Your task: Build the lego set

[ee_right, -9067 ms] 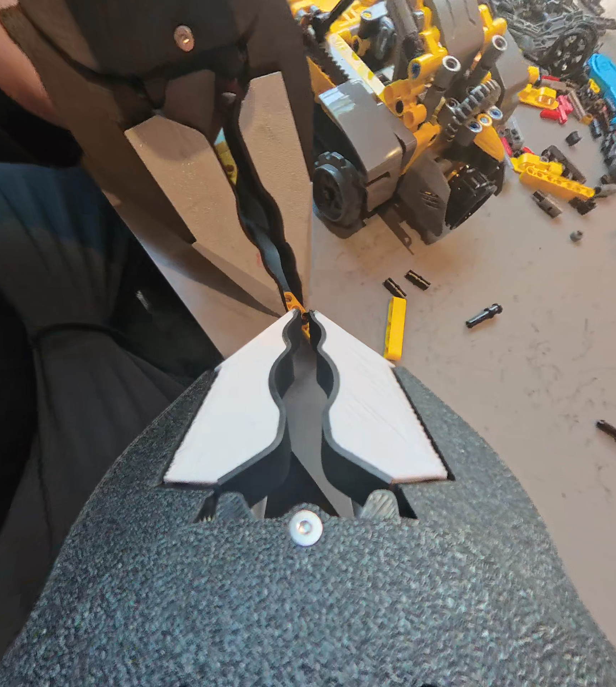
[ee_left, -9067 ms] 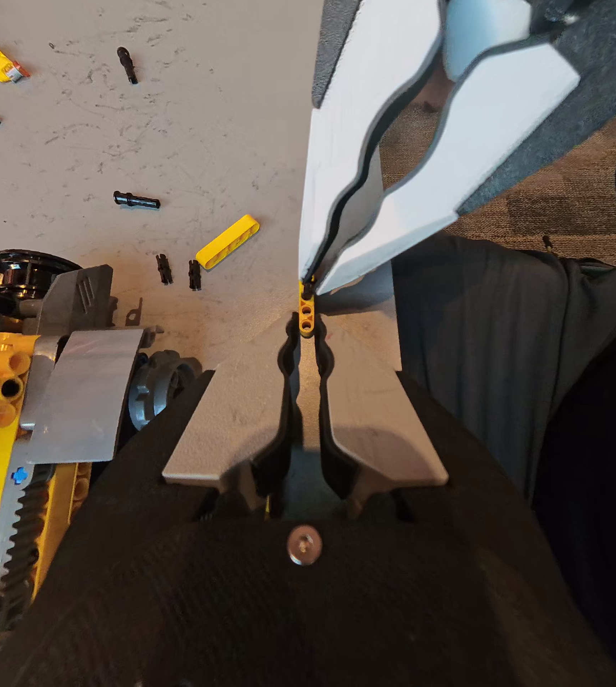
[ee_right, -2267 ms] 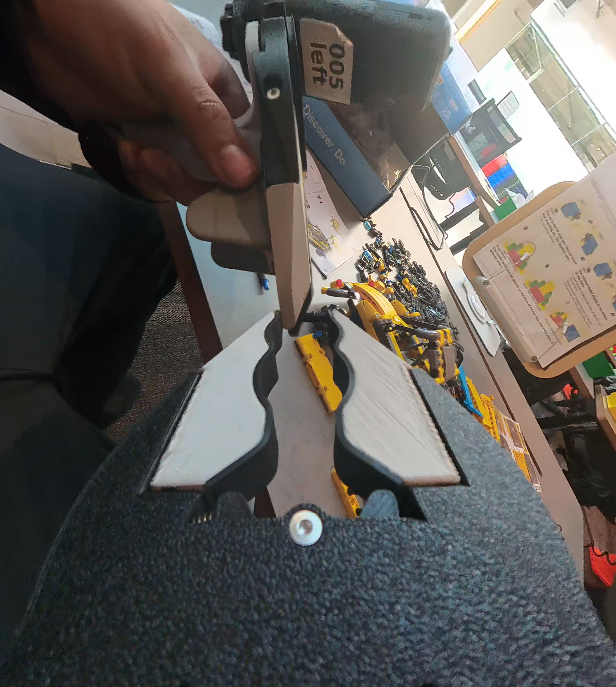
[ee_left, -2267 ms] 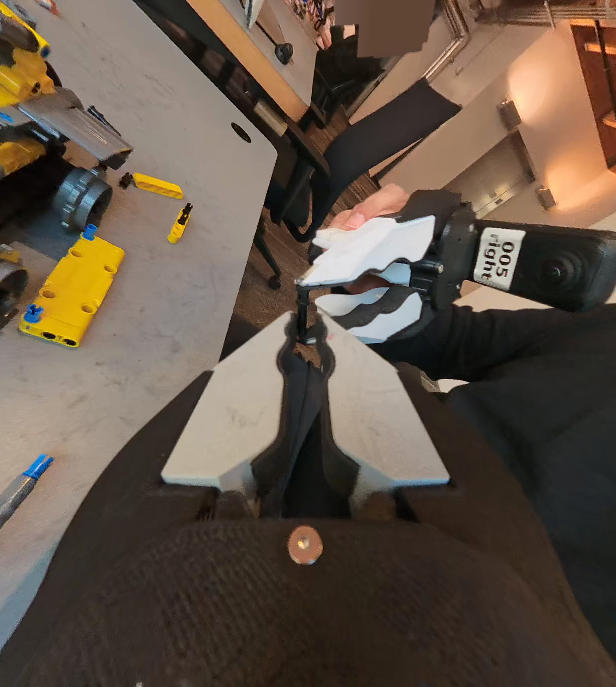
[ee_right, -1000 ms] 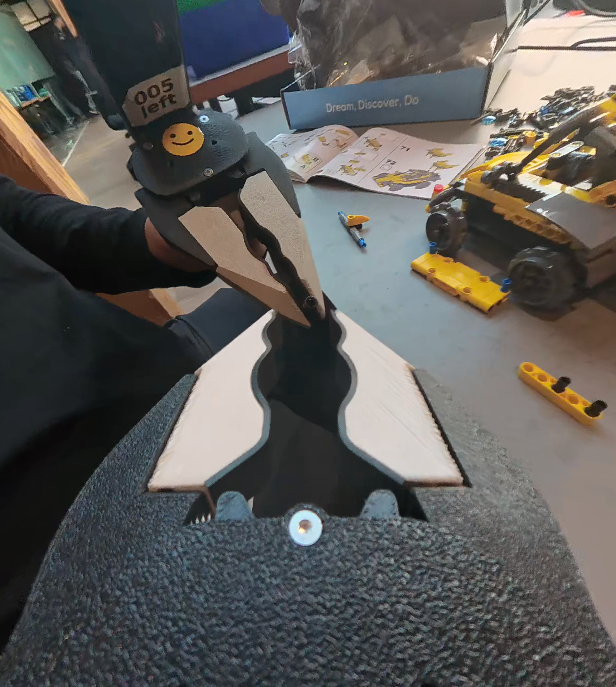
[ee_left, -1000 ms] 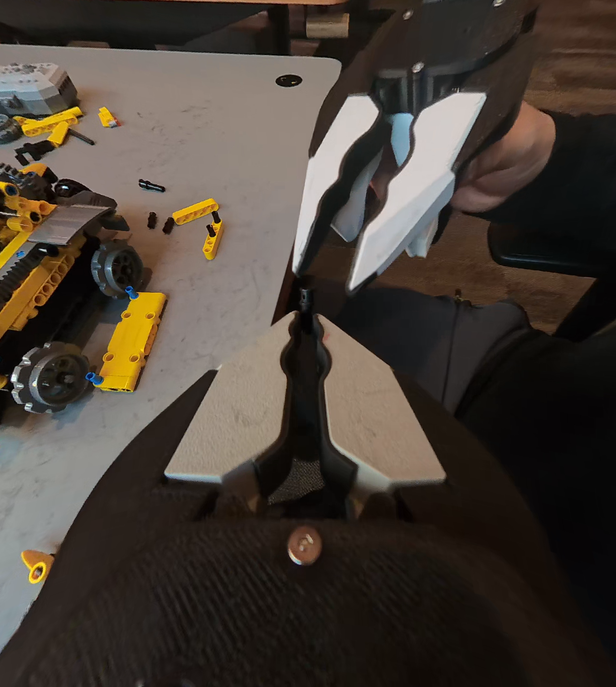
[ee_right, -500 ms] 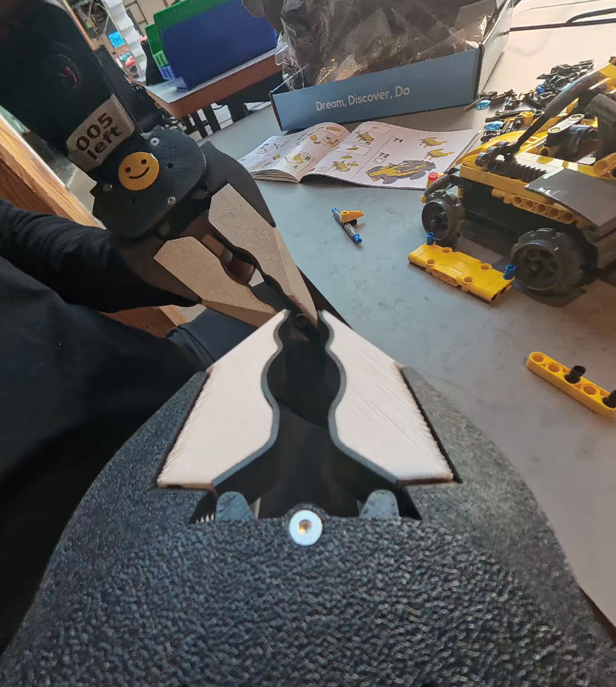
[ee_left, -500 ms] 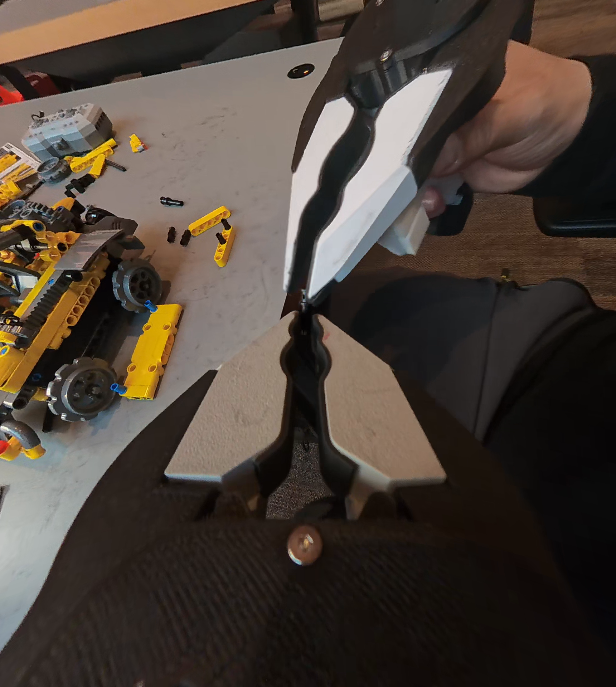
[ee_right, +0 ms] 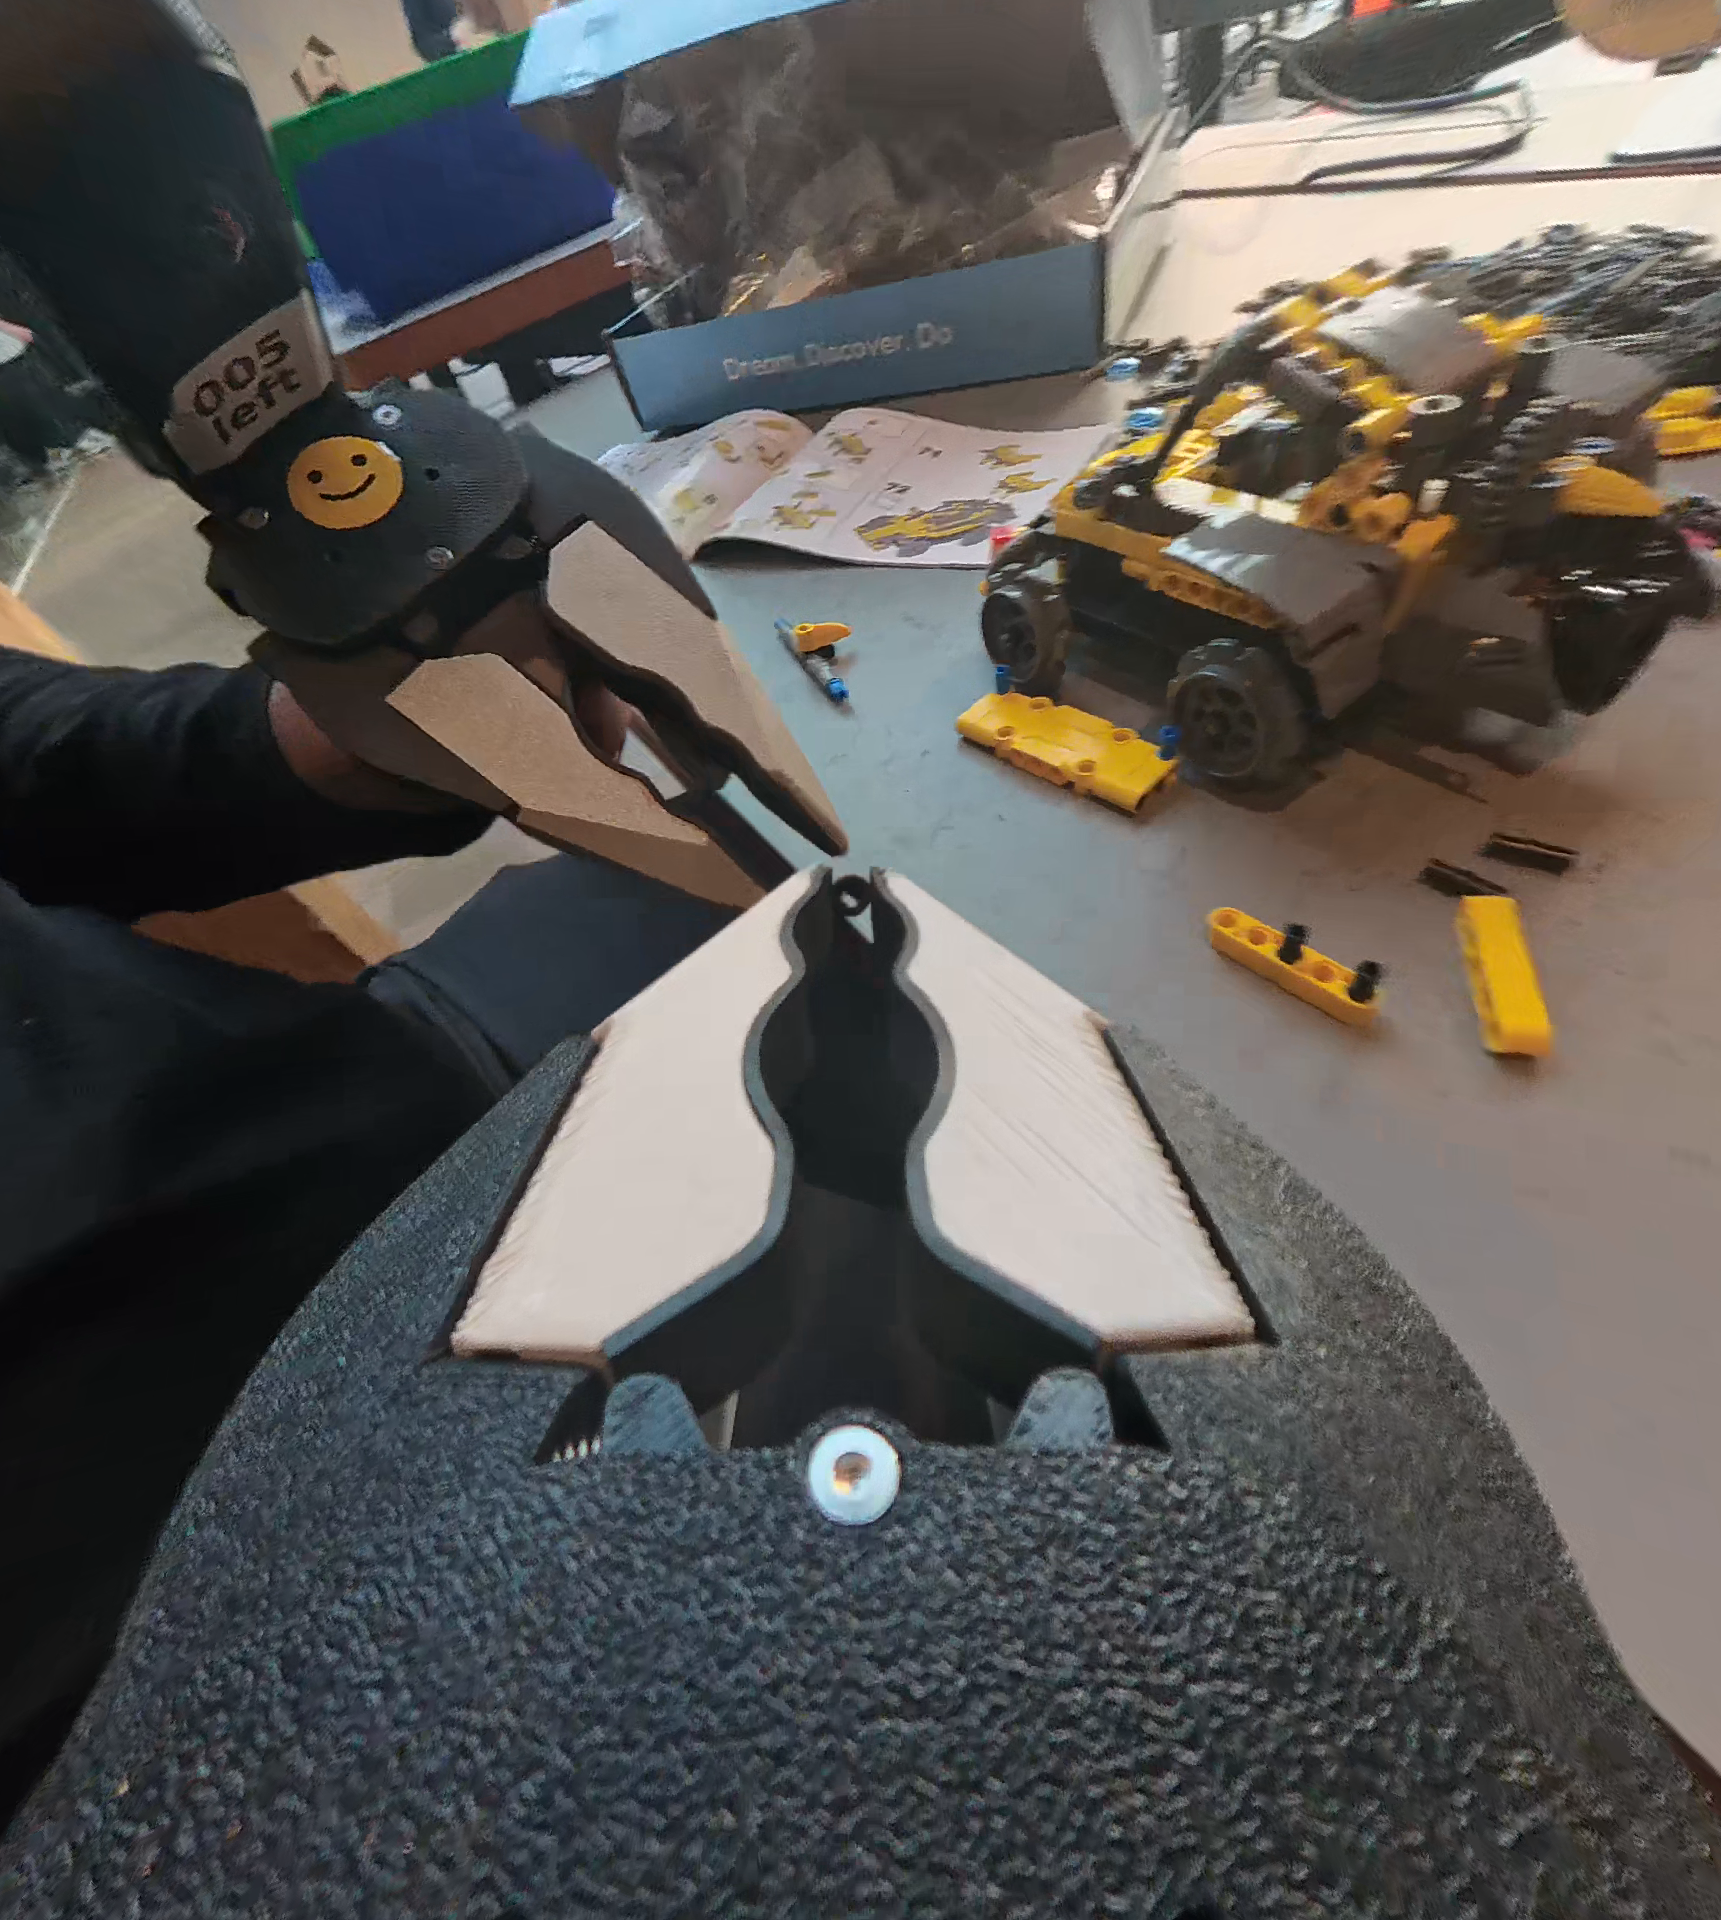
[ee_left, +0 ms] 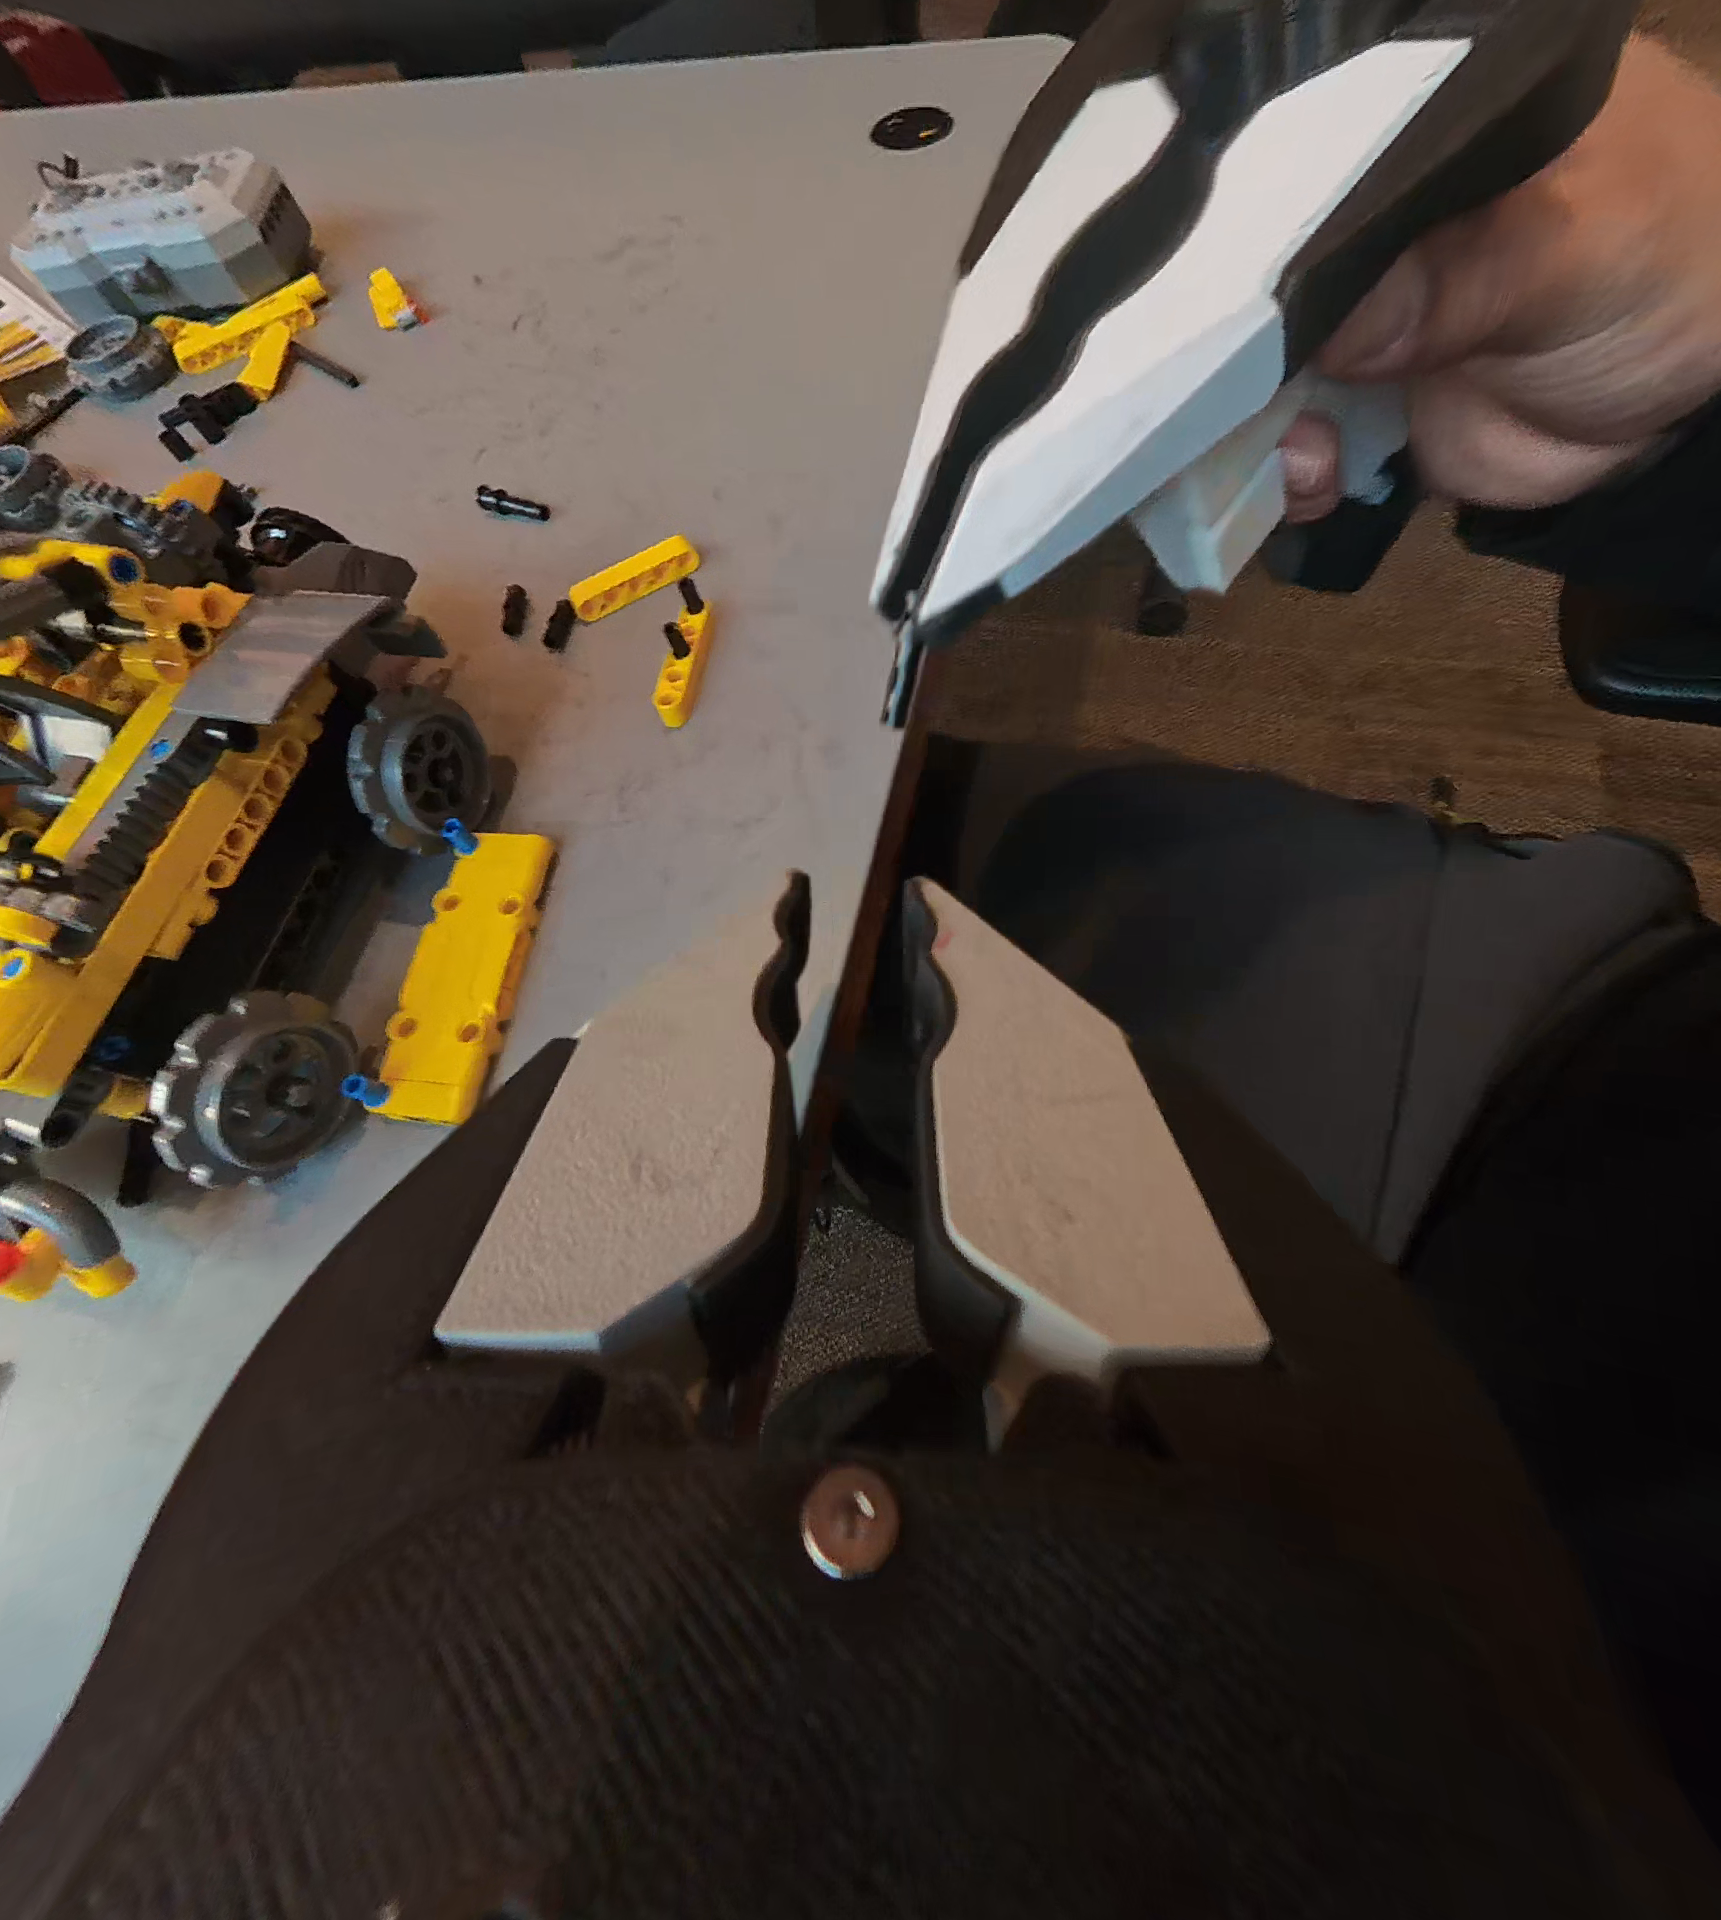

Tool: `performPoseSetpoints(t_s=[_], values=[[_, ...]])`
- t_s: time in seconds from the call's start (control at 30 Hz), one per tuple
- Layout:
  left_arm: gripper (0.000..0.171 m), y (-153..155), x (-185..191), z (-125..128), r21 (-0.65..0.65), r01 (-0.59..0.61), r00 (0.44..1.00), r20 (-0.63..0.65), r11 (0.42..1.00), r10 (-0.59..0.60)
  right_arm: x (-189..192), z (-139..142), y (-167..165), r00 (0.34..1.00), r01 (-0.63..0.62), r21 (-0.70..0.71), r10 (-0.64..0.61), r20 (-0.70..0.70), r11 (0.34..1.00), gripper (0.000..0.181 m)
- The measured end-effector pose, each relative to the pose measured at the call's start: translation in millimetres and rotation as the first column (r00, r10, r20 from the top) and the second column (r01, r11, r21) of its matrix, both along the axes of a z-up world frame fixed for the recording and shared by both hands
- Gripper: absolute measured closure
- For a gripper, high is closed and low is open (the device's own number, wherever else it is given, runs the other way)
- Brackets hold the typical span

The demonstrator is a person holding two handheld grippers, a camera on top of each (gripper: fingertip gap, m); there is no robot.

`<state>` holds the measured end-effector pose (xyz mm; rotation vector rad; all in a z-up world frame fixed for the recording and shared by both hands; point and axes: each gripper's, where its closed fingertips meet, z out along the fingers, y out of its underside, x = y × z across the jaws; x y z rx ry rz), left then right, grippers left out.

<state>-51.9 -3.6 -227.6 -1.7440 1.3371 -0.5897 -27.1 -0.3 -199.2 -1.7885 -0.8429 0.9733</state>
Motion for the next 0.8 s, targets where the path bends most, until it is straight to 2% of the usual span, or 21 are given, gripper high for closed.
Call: performPoseSetpoints(t_s=[0.13,0.27,0.4,0.53,0.6,0.7,0.8], values=[[0.155,25.7,12.9,2.8,-0.035,-0.016,1.000,-0.021,0.999,0.016,31.1,-0.5,22.0,0.990,0.139,0.000,-0.139,-0.010,0.990,0.174],[0.153,48.7,36.9,-10.8,-0.106,-0.020,0.997,-0.080,0.994,0.011,49.3,-1.8,34.5,0.974,0.221,-0.005,-0.221,-0.040,0.975,0.174],[0.149,64.2,48.5,-29.1,-0.152,-0.032,0.989,-0.149,0.988,0.009,56.7,-7.5,38.5,0.969,0.247,-0.013,-0.247,-0.027,0.969,0.174],[0.151,70.7,54.3,-33.2,-0.179,-0.032,0.989,-0.148,0.983,0.006,60.4,-14.8,39.7,0.967,0.251,-0.037,-0.252,-0.031,0.967,0.174],[0.157,68.2,57.0,-33.3,-0.205,-0.031,0.990,-0.140,0.978,0.002,62.4,-15.5,39.9,0.967,0.253,-0.037,-0.254,-0.031,0.967,0.174],[0.154,49.7,62.7,-32.1,-0.264,0.002,0.994,-0.107,0.965,-0.031,66.1,-15.1,40.5,0.965,0.258,-0.046,-0.260,-0.039,0.965,0.174],[0.153,34.9,66.5,-31.8,-0.253,0.037,0.992,-0.106,0.967,-0.066,68.0,-17.1,40.9,0.965,0.257,-0.063,-0.260,-0.040,0.964,0.174]])
